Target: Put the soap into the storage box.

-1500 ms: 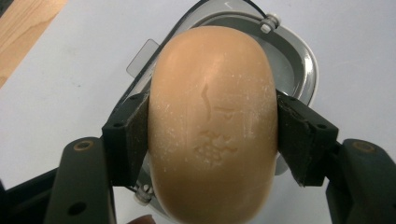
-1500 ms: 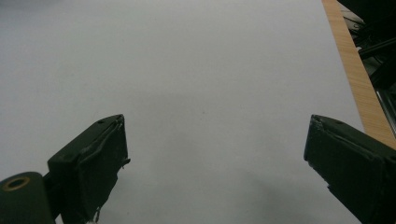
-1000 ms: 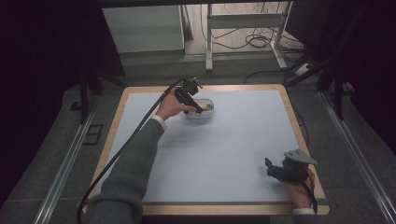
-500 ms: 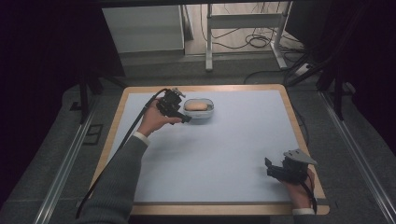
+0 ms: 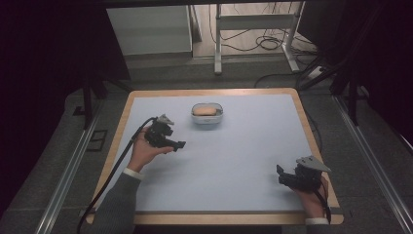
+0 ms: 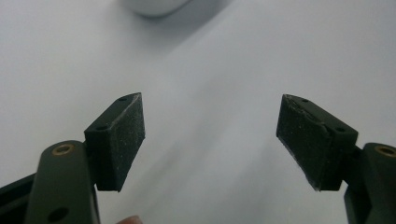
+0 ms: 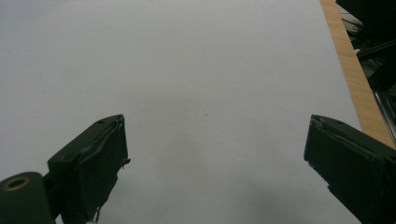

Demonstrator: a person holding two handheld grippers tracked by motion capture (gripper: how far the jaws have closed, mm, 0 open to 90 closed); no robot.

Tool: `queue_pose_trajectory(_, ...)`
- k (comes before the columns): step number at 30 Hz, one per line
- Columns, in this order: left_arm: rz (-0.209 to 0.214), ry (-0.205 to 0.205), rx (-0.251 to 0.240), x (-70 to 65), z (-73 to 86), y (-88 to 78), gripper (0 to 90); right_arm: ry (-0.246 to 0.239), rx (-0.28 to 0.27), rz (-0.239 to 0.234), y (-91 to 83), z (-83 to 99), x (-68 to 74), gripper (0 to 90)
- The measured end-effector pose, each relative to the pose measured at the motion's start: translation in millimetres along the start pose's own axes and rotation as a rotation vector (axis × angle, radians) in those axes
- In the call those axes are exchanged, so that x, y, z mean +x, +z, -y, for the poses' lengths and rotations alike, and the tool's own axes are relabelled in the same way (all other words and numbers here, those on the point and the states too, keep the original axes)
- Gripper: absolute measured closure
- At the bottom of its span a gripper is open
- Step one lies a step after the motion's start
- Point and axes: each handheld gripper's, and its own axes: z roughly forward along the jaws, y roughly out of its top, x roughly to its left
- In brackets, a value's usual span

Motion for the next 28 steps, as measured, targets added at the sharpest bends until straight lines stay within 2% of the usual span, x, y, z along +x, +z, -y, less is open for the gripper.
queue_pose_trajectory(2, -0.006, -0.011, 0.003, -1.7, 12.9, -1.6, 23.7, -0.002, 0.000, -0.003, 0.1, -0.5, 0.8, 6.0)
queue_pose_trajectory(6, 0.012, -0.050, -0.014, -3.0, 36.5, -8.4, 23.1, -0.006, 0.001, -0.006, 1.2, -0.8, 2.7, 6.0)
queue_pose_trajectory(10, -0.021, -0.073, -0.013, -4.8, 55.3, -15.4, 22.9, -0.007, 0.004, -0.006, 1.8, -0.4, 3.1, 6.0)
queue_pose_trajectory(15, -0.028, -0.098, -0.021, -4.9, 72.2, -20.7, 22.6, -0.007, 0.006, -0.002, 1.9, -0.2, 2.9, 6.0)
queue_pose_trajectory(19, -0.045, -0.101, -0.009, -2.6, 76.5, -20.8, 22.3, -0.015, 0.007, -0.001, 2.2, -0.4, 4.3, 6.0)
queue_pose_trajectory(28, -0.034, -0.105, -0.026, -4.1, 76.5, -20.9, 21.9, -0.017, -0.009, -0.009, -0.1, -0.9, 4.7, 6.0)
